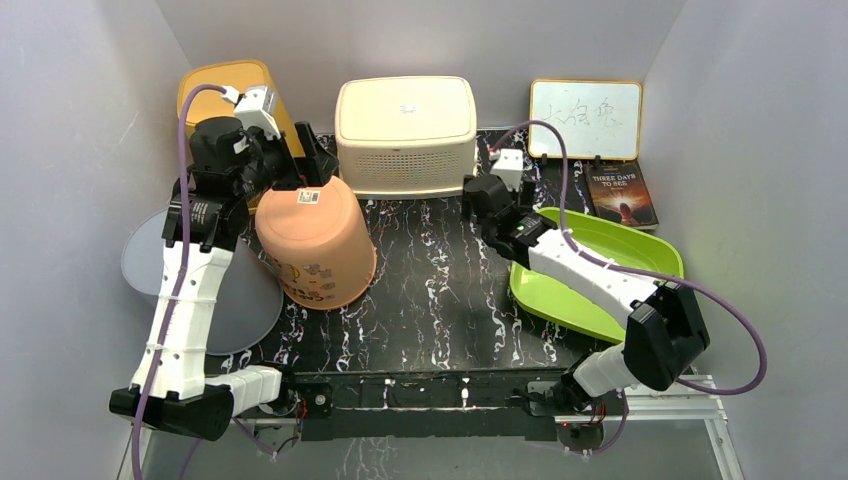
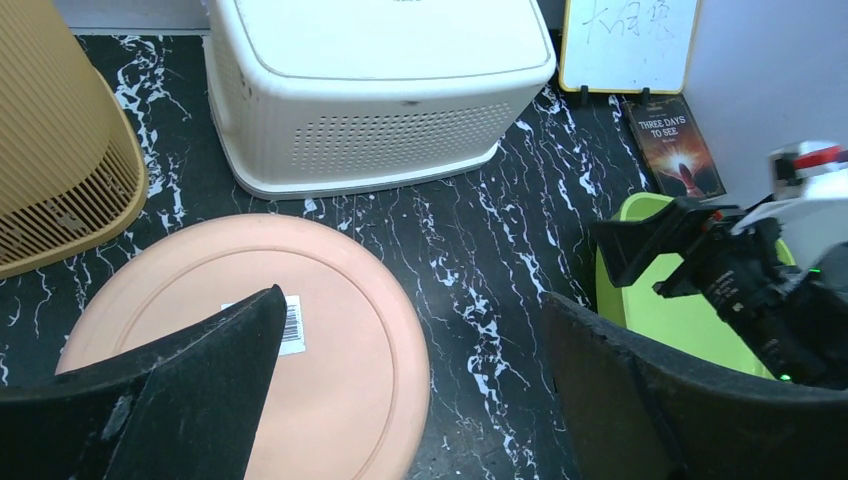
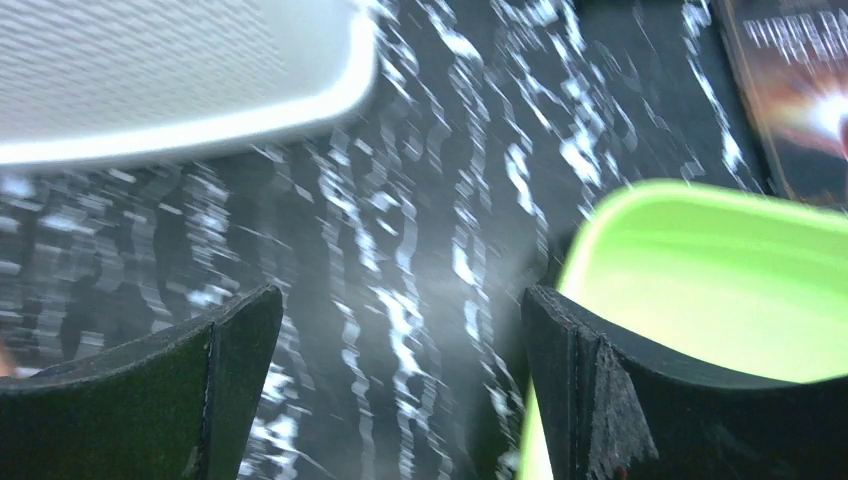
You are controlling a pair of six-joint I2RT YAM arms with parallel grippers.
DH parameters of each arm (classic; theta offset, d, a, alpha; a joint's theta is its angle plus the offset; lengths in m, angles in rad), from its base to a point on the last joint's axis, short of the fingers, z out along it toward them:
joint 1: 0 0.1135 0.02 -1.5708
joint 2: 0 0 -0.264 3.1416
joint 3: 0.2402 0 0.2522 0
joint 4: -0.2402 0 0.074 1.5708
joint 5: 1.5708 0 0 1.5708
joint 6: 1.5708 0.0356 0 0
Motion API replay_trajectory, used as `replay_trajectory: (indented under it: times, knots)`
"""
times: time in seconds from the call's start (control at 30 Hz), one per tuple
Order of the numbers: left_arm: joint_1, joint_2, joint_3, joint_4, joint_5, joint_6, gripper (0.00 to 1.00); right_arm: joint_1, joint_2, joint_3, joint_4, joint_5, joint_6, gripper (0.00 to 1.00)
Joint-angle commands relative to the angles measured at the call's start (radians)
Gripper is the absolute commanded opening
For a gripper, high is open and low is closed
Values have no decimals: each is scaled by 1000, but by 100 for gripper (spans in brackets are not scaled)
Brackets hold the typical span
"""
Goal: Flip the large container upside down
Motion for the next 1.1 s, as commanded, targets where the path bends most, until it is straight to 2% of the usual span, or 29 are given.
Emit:
replay_trajectory:
  times: [0.0, 0.2, 0.4, 0.57, 0.67, 0.8, 0.83, 0.97, 1.07]
  knots:
    - [-2, -32, -20, 33, 35, -5, 98, -38, -35, -106, -176, 7, 68, 82]
    - [-2, -55, -31, 16, 35, -4, 98, -71, -119, -256, -189, -29, 161, 72]
    - [-2, -69, -47, 14, 28, -4, 98, -89, -178, -356, -162, -42, 196, 70]
    - [-2, -78, -59, 17, 26, -8, 98, -99, -151, -419, -85, -116, 194, 46]
    - [-2, -83, -53, 6, 19, -8, 98, -99, -116, -428, -54, -150, 190, 35]
    - [-2, -86, -40, -10, 8, -5, 98, -99, -93, -405, -57, -176, 182, 5]
    - [-2, -89, -36, -13, 7, -5, 98, -99, -97, -389, -66, -181, 175, 1]
    - [-1, -85, 1, -33, 0, -6, 98, -99, -174, -303, -57, -254, 148, 0]
    - [-2, -79, 46, -61, -11, 0, 98, -98, -264, -234, 45, -330, 191, 0]
